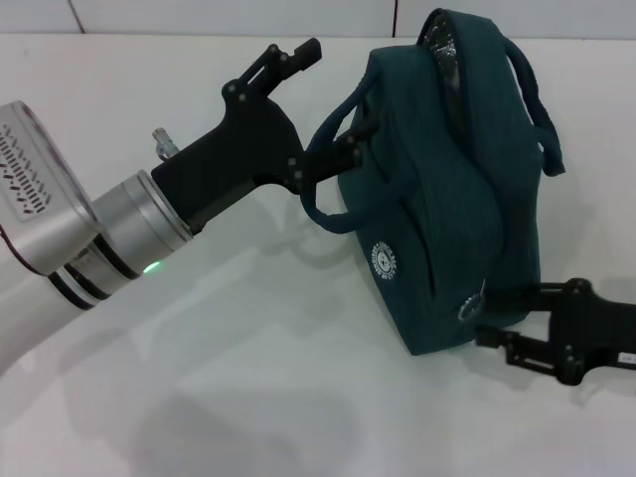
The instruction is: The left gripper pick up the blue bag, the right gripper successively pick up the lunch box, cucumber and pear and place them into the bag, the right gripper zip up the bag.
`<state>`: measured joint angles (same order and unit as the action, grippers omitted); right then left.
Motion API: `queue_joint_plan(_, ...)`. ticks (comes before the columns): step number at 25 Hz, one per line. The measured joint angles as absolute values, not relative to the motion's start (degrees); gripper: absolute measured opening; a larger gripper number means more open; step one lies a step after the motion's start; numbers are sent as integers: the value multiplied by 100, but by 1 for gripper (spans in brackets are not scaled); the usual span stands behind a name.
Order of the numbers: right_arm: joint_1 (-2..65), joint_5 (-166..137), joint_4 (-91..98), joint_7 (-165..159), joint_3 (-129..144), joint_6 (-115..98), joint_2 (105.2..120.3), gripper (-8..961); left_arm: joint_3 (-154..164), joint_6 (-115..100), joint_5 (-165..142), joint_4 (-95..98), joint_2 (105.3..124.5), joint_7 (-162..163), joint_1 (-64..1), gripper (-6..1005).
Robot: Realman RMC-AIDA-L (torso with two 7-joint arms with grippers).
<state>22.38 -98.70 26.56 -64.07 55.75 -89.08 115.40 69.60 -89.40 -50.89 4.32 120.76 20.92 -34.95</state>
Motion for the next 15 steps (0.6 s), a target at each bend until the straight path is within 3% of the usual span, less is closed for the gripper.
queue_joint_plan(15,2491,-9650,2330,-6338,5939,-8824,11575,423,6954,-8925,-5088,424,12076,2092,-3498,879)
